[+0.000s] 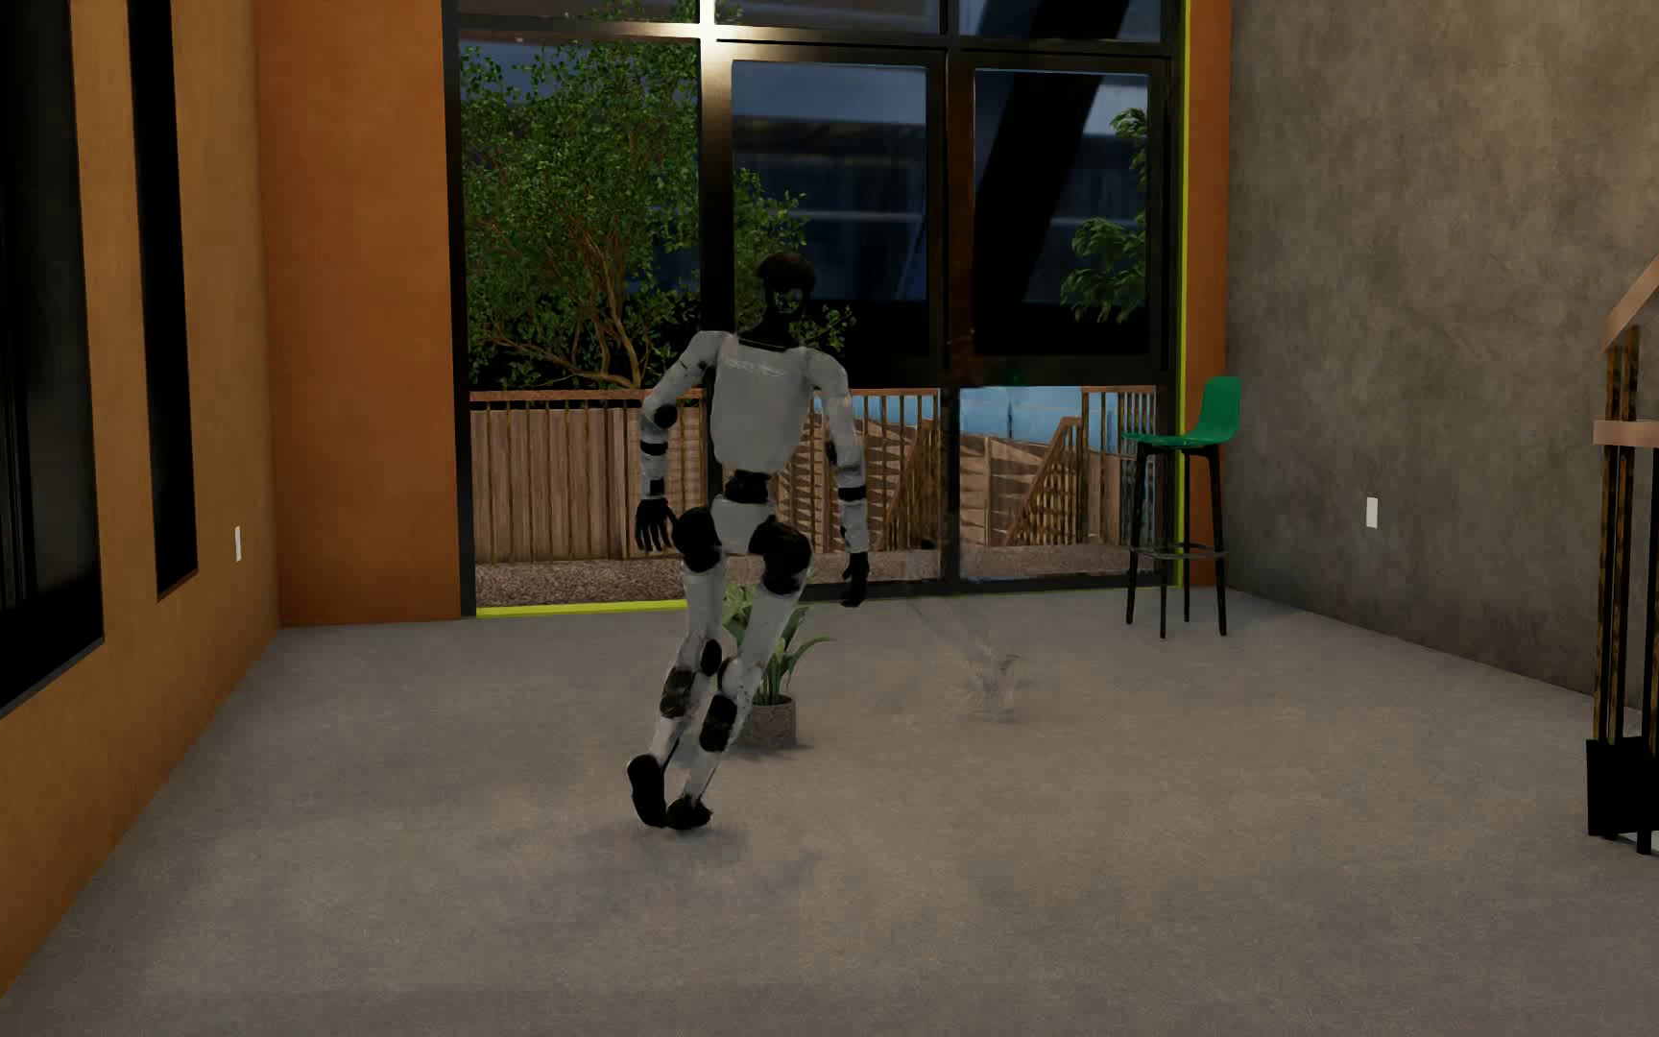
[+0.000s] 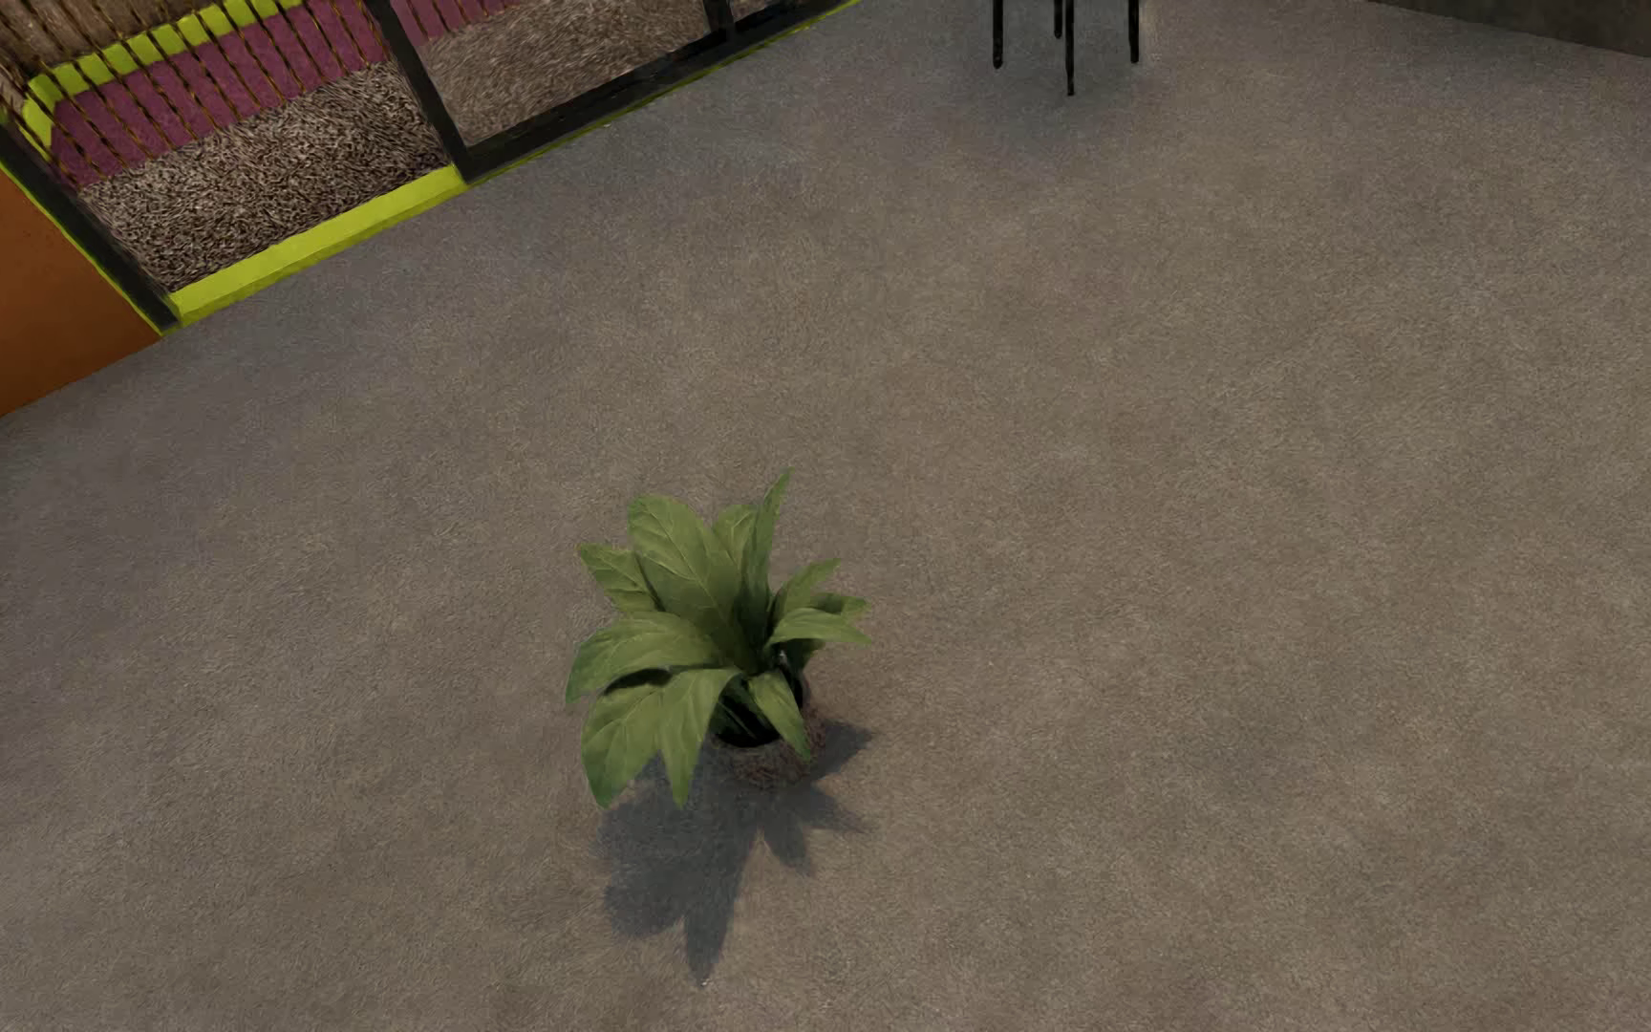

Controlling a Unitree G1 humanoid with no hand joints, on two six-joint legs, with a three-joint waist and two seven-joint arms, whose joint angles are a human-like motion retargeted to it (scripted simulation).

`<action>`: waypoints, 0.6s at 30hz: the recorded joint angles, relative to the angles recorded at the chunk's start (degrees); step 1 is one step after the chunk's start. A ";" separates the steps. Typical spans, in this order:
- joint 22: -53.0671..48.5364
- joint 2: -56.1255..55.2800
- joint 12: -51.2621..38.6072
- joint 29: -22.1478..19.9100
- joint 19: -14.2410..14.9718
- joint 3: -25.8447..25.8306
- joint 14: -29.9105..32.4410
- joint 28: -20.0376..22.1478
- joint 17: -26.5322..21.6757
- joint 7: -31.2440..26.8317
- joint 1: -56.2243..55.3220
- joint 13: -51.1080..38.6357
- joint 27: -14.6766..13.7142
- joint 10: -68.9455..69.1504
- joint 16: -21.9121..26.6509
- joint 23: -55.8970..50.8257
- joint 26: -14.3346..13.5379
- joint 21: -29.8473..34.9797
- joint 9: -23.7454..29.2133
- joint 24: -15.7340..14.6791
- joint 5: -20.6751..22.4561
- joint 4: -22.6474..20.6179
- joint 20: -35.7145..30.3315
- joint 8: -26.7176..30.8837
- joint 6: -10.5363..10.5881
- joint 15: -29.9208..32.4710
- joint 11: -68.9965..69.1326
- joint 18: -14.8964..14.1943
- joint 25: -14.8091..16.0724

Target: Avoid the plant

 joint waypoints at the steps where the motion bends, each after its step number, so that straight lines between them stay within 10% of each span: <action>1: 0.45 1.49 0.67 0.00 0.00 3.30 -3.28 0.00 0.05 0.00 -1.94 -1.32 0.00 -4.26 -0.01 -2.64 0.00 -0.79 0.33 0.00 -0.12 -1.35 0.16 0.00 0.00 -3.68 0.74 0.00 0.00; 8: 7.15 9.84 0.61 0.00 0.00 9.19 -24.97 0.00 1.22 0.00 -14.05 -5.07 0.00 -33.54 -1.39 -1.68 0.00 2.58 1.94 0.00 -3.21 -8.06 -8.47 0.00 0.51 -7.43 5.26 0.00 0.00; 9: 7.79 10.91 0.67 0.00 0.00 8.50 -30.76 0.00 1.10 0.00 -13.54 -3.81 0.00 -34.42 -1.59 0.28 0.00 3.36 1.32 0.00 -3.10 -8.64 -9.13 0.00 0.93 0.51 5.06 0.00 0.00; 11: 8.21 9.07 1.69 0.00 0.00 6.83 -9.34 0.00 1.58 0.00 -13.83 -1.02 0.00 -32.53 -1.55 5.14 0.00 5.25 -1.79 0.00 -3.77 -9.10 -8.25 0.00 0.01 17.32 10.39 0.00 0.00; 14: 9.28 -2.81 -0.18 0.00 0.00 3.52 -8.06 0.00 2.29 0.00 -8.35 2.75 0.00 -28.95 -0.54 8.22 0.00 9.15 -2.09 0.00 -9.95 -10.49 -7.40 0.00 -3.60 40.20 34.79 0.00 0.00; 18: 1.60 -29.51 -2.83 0.00 0.00 -0.68 -15.45 0.00 2.02 0.00 -0.93 2.96 0.00 -31.70 -0.59 3.79 0.00 3.76 -4.08 0.00 -12.64 -9.27 1.64 0.00 -3.85 1.45 61.50 0.00 0.00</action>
